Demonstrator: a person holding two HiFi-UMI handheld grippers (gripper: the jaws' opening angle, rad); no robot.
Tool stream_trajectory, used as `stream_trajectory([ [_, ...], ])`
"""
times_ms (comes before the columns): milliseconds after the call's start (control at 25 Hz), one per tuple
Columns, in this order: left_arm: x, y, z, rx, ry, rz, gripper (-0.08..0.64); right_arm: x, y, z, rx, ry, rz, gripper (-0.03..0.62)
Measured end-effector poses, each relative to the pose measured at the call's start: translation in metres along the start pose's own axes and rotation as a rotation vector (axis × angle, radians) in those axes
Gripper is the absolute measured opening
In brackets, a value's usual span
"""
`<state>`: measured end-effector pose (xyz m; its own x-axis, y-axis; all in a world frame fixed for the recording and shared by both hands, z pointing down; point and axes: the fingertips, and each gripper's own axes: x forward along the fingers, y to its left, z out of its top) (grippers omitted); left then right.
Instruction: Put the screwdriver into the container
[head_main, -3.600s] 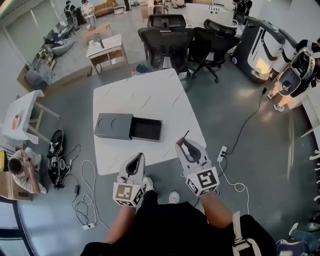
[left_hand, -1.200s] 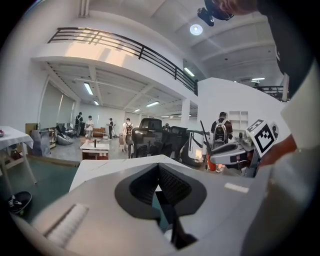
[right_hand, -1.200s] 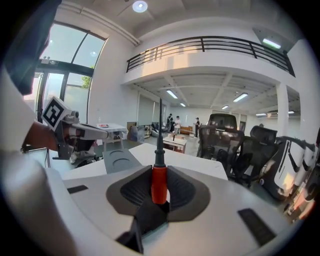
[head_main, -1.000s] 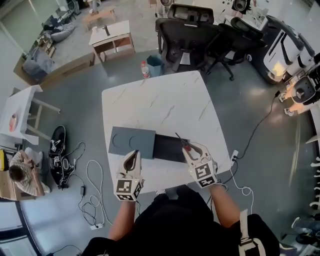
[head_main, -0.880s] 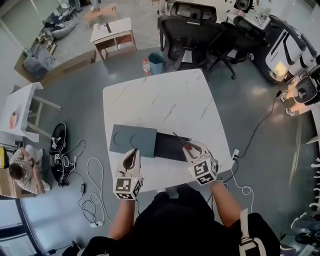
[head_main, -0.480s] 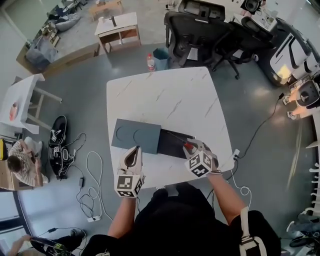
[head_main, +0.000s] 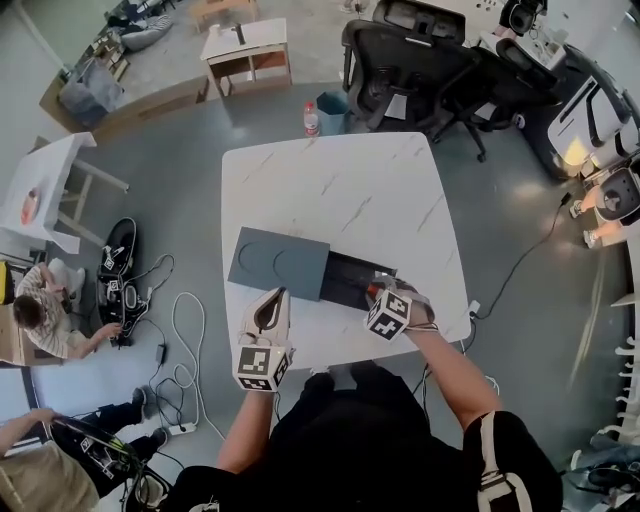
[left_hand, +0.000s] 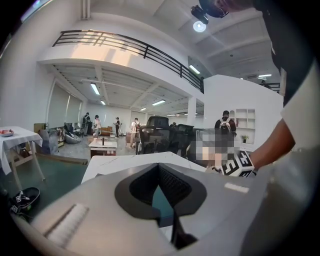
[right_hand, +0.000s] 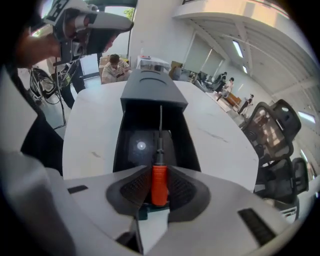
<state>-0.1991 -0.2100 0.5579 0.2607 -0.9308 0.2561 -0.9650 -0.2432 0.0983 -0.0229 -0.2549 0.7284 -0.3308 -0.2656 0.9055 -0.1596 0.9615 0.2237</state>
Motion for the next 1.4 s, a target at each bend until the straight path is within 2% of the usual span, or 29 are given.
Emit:
stream_trajectory([
  [240,-0.006,-0.004,-0.006,-0.011,0.011,-0.007,0.009,0.015,0.0,-0.004,-0.026,0.09,0.009,0.097],
  [720,-0.01,-0.001,-0.009,-0.029,0.017,0.004,0.009,0.024,0.001,-0.003,-0.058,0.151,0.046,0.101],
  [840,-0.011,0.0,-0.01,-0.032,0.02,0.009,0.009,0.023,0.003,-0.001,-0.067,0.141,0.055,0.157],
  [880,-0.011,0.0,-0.009,-0.031,0.019,0.009,0.009,0.021,0.003,0.0,-0.065,0.132,0.055,0.176],
  [1160,-0.009,-0.003,-0.007,-0.031,0.016,-0.001,0.009,-0.026,-0.015,0.027,0.034,-0.013,-0.017,0.178],
  [1240,-0.007,-0.006,-0.004,-0.028,0.012,-0.007,0.009,-0.045,-0.021,0.038,0.113,-0.087,-0.027,0.178],
  [1400,-0.004,-0.015,0.004,-0.034,-0.001,-0.023,0.009,-0.084,-0.034,0.062,0.351,-0.295,-0.029,0.175],
])
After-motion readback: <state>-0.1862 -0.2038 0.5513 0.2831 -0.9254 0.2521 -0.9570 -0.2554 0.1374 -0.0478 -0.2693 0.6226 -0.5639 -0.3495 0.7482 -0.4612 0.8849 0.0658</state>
